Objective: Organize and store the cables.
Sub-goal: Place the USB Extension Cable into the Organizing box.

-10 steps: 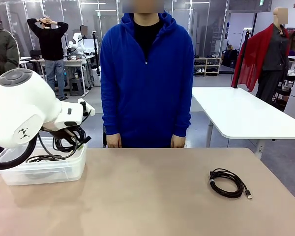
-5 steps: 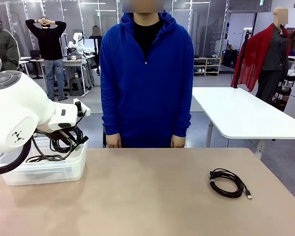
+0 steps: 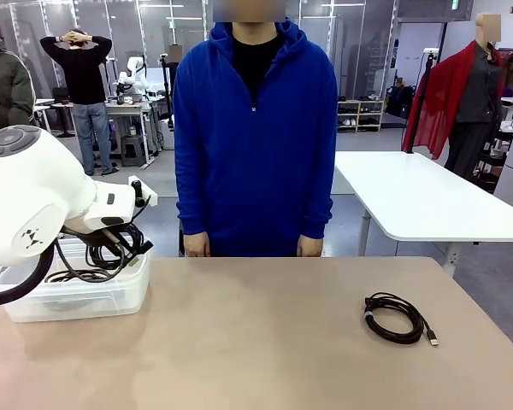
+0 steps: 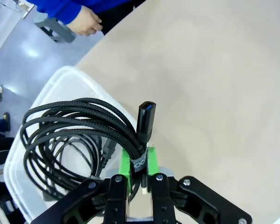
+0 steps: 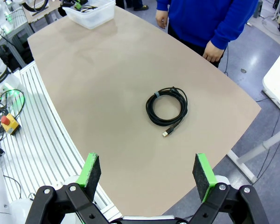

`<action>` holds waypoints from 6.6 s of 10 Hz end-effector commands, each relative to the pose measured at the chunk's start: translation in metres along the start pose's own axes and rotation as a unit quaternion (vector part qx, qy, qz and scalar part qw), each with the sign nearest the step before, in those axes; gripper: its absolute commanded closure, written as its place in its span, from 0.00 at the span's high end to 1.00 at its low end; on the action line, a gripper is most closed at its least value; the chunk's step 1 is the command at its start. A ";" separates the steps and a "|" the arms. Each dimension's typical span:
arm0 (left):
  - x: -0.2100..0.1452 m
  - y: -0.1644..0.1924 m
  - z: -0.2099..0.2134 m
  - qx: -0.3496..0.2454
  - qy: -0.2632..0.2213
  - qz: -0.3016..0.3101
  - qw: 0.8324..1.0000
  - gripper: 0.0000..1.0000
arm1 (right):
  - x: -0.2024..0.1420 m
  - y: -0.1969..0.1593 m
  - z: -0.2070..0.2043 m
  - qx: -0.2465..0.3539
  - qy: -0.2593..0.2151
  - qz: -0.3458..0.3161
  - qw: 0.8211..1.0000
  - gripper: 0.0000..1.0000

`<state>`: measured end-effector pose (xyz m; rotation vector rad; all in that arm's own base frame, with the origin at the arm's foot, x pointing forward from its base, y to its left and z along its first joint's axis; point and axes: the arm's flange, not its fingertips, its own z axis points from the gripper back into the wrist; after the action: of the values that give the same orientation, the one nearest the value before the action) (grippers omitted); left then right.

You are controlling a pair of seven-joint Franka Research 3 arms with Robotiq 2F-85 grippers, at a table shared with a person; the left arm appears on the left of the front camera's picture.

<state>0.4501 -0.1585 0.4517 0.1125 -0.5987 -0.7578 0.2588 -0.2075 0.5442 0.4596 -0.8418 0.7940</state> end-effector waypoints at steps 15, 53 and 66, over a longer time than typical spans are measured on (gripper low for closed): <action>-0.019 0.134 -0.047 -0.073 0.114 0.118 0.984 0.16 | 0.000 -0.001 -0.001 -0.003 0.000 0.000 1.000 1.00; -0.022 0.124 -0.082 -0.078 0.153 0.153 0.973 1.00 | 0.000 -0.001 -0.001 -0.003 0.000 0.000 1.000 1.00; -0.016 0.124 -0.086 -0.082 0.149 0.151 0.974 1.00 | 0.000 -0.001 -0.001 -0.003 0.000 0.000 1.000 1.00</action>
<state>0.5640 -0.0675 0.4114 -0.0183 -0.2557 -0.4798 0.2588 -0.2075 0.5443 0.4595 -0.8418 0.7940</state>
